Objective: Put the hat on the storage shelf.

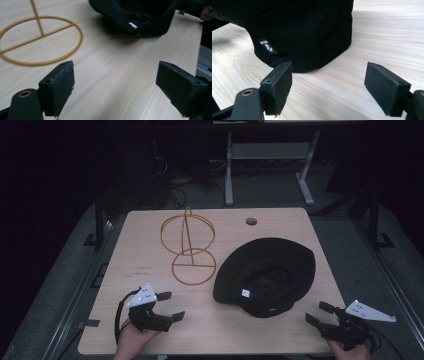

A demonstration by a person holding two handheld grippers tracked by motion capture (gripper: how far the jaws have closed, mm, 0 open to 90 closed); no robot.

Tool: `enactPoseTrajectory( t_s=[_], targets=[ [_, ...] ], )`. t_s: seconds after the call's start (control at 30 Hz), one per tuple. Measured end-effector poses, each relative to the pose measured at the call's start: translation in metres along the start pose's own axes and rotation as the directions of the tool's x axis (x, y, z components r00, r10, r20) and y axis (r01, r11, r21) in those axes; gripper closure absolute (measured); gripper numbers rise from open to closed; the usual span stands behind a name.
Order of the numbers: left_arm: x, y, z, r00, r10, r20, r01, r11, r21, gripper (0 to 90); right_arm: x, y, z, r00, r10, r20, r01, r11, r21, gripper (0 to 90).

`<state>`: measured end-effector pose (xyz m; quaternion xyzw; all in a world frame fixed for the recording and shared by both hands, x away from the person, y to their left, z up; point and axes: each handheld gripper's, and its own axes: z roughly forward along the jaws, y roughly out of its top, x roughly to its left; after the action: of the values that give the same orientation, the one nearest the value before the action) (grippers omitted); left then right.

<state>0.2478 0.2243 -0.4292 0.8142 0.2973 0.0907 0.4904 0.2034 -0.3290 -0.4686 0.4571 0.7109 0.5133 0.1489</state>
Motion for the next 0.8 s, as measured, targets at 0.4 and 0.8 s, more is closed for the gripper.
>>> enactPoseTrajectory(
  t_s=[0.4,0.8],
  targets=[
    [-0.027,0.024,0.013,0.9940,0.072,0.082,-0.073,0.9973,0.005,14.6,0.001,0.000,-0.002,1.0000,-0.008,0.005,0.008,1.000,-0.005,20.8],
    [-0.067,0.066,0.039,0.9658,0.187,0.180,-0.189,0.9820,-0.004,15.0,0.002,0.000,-0.005,0.9998,-0.017,0.007,0.017,1.000,-0.014,20.7]
  ],
)
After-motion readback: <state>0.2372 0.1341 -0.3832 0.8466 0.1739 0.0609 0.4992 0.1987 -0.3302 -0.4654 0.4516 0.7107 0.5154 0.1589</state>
